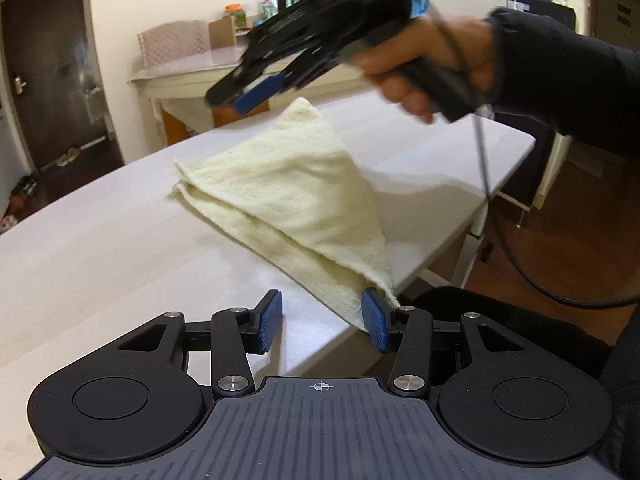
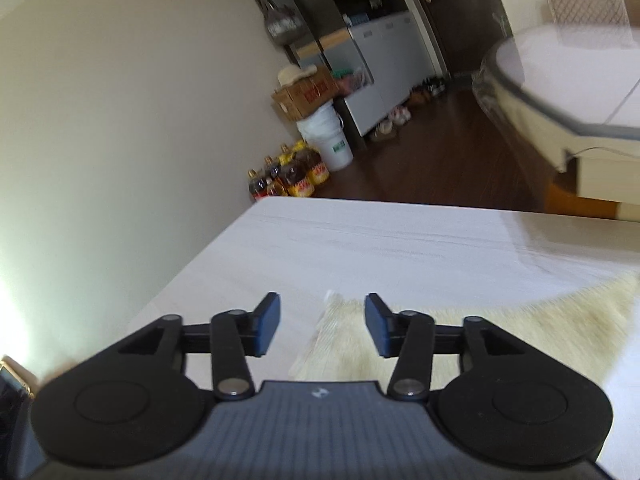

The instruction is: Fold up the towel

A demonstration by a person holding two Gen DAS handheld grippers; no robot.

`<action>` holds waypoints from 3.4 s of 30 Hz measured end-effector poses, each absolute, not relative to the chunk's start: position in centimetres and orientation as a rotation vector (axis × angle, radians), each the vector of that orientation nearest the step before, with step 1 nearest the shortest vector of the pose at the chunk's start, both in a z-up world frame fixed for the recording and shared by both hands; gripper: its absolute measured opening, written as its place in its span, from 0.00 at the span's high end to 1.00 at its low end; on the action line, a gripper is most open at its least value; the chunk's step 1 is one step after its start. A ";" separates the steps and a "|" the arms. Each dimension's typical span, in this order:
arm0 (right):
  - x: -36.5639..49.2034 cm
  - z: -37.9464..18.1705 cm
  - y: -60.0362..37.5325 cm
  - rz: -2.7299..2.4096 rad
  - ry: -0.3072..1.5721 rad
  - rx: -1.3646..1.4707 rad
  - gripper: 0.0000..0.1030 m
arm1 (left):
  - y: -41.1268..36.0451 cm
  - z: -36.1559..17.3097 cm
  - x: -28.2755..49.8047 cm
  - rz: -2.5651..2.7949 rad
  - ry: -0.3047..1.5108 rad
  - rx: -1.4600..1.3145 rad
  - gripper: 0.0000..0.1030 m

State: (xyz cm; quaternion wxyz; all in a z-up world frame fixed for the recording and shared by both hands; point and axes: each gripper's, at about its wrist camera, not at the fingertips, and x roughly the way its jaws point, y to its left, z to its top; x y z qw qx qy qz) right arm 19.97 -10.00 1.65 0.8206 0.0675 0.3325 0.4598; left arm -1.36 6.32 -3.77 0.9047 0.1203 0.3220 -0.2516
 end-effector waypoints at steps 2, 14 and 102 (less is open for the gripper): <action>17.3 2.0 -11.5 0.974 0.661 0.115 0.47 | 5.9 -3.8 -1.6 -0.527 0.662 0.261 0.50; 1.2 -1.8 -11.0 0.983 0.440 -0.369 0.35 | 10.2 -1.2 -1.9 -0.372 0.613 0.269 0.38; 24.3 -3.3 -19.0 1.015 0.675 0.090 0.62 | 11.9 -2.6 9.9 -0.378 0.641 0.375 0.09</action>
